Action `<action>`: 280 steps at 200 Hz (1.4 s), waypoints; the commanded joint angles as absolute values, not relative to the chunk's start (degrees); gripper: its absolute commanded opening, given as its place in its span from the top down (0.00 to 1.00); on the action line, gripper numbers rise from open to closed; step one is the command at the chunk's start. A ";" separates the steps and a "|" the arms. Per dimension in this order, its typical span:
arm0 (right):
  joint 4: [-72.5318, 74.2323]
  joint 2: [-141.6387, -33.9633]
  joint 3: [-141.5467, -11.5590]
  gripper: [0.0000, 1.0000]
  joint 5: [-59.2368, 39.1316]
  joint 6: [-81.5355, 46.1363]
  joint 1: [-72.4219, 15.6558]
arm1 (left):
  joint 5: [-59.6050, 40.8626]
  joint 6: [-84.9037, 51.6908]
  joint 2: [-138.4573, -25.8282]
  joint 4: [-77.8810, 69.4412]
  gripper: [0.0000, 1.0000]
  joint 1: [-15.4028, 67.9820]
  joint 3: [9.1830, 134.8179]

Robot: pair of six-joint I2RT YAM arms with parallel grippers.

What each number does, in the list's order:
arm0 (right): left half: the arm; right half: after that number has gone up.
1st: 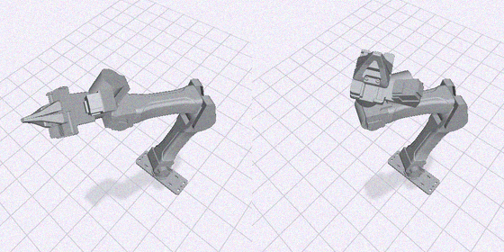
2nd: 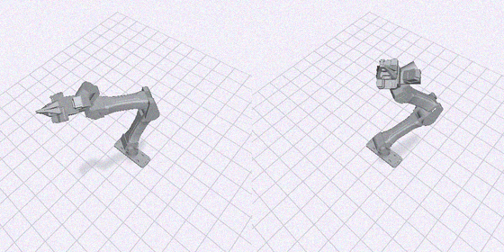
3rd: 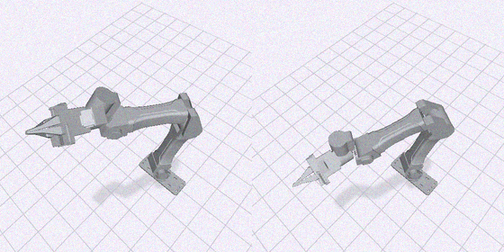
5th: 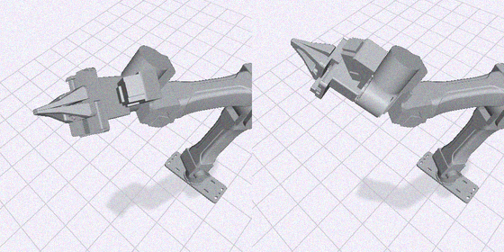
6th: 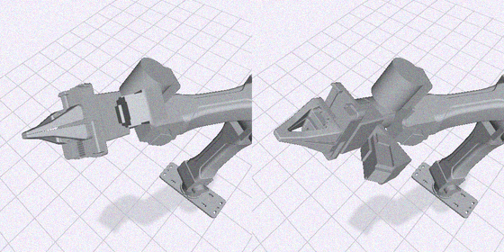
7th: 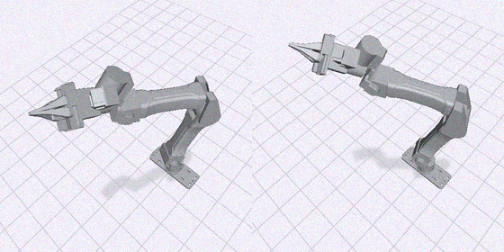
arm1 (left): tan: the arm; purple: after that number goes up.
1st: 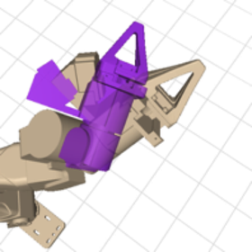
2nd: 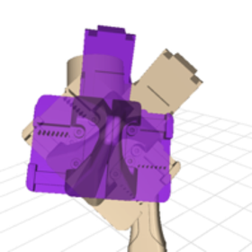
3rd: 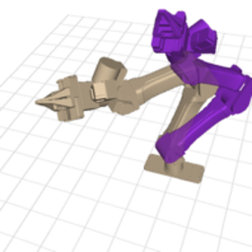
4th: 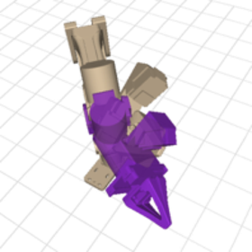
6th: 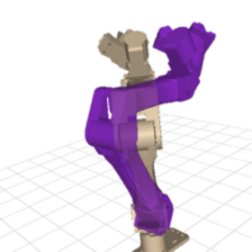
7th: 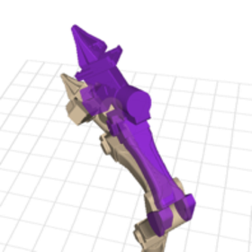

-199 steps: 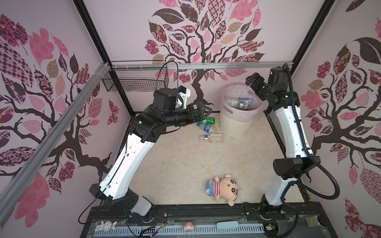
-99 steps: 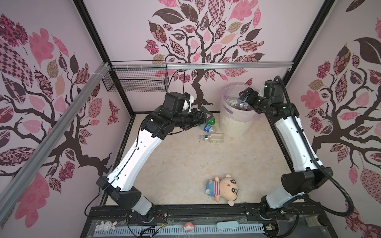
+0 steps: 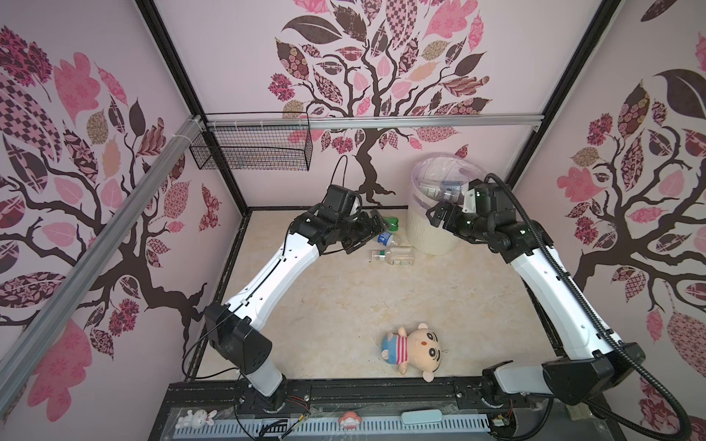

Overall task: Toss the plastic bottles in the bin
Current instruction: 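Move both grippers down toward the small green-labelled clear bottle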

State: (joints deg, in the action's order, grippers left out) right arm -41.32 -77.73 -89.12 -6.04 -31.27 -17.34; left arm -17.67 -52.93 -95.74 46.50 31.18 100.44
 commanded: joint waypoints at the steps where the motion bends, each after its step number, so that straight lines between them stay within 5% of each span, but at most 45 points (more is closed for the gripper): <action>1: -45.27 -74.96 -86.17 0.00 -4.41 -27.47 -18.83 | -16.67 -57.46 -98.86 44.01 0.03 29.83 98.32; 163: -47.73 -73.22 -77.06 0.00 0.88 -20.74 -21.26 | -20.32 -83.62 -124.96 30.15 0.04 27.41 103.48; 280: -47.90 -77.20 -79.08 0.00 1.43 -19.93 -23.46 | -18.13 -90.69 -132.16 28.10 0.28 27.41 106.63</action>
State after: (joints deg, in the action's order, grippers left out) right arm -47.18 -75.44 -76.51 0.67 -20.53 -22.72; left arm -19.22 -89.43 -130.85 28.40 27.62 105.10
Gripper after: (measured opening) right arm 0.997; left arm 0.732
